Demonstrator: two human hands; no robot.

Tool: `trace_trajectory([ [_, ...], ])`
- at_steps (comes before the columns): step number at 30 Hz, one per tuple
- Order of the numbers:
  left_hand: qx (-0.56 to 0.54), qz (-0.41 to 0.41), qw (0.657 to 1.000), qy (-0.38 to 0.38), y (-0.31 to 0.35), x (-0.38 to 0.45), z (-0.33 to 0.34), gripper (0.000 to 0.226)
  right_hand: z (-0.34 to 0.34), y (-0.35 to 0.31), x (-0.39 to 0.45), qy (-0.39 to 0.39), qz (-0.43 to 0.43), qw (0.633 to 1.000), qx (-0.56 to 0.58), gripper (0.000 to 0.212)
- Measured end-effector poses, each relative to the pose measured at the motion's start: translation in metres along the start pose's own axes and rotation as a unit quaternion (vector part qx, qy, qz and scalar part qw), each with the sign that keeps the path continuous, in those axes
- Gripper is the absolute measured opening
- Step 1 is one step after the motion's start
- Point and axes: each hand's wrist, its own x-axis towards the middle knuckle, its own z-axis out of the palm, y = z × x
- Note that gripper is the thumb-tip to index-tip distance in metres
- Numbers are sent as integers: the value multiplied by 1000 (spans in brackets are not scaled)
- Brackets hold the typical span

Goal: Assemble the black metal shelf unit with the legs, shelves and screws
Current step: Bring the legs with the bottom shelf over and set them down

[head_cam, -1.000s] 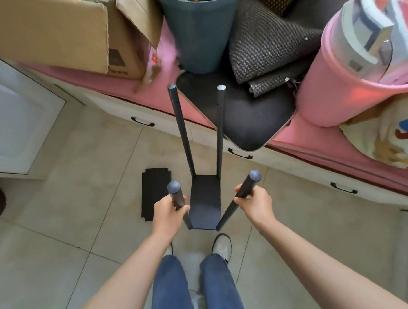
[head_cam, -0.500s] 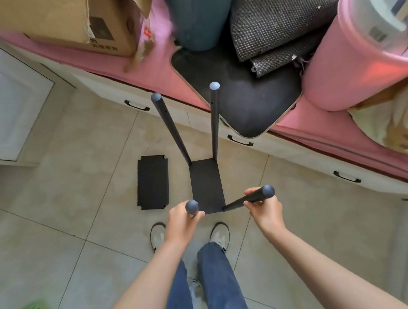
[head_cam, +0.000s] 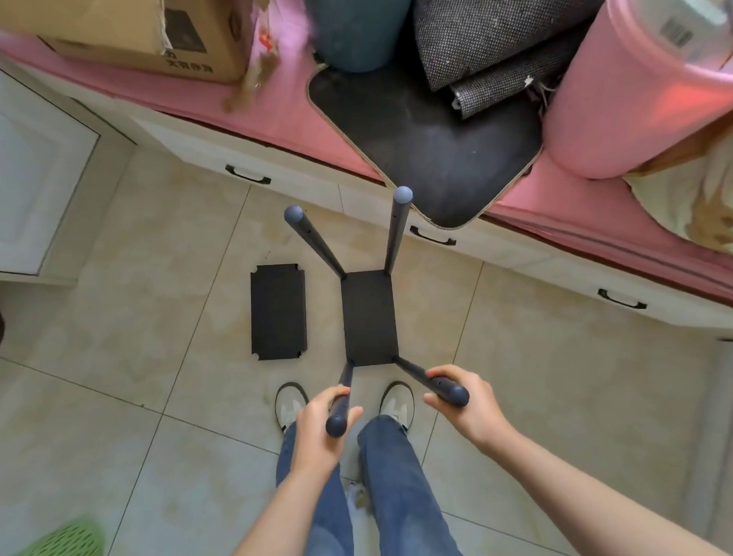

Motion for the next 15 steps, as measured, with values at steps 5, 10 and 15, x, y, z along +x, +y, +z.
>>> trace_trajectory([
  [5, 63, 50, 996, -27, -10, -15, -11, 36, 5, 3, -18, -23, -2, 998, -54, 35],
  [10, 131, 72, 987, -66, -1, -26, -32, 35, -3, -12, -34, -31, 4, 995, -98, 37],
  [15, 160, 72, 980, -90, 16, -49, -55, 31, -12, -44, -51, -45, -22, 987, -152, 35],
])
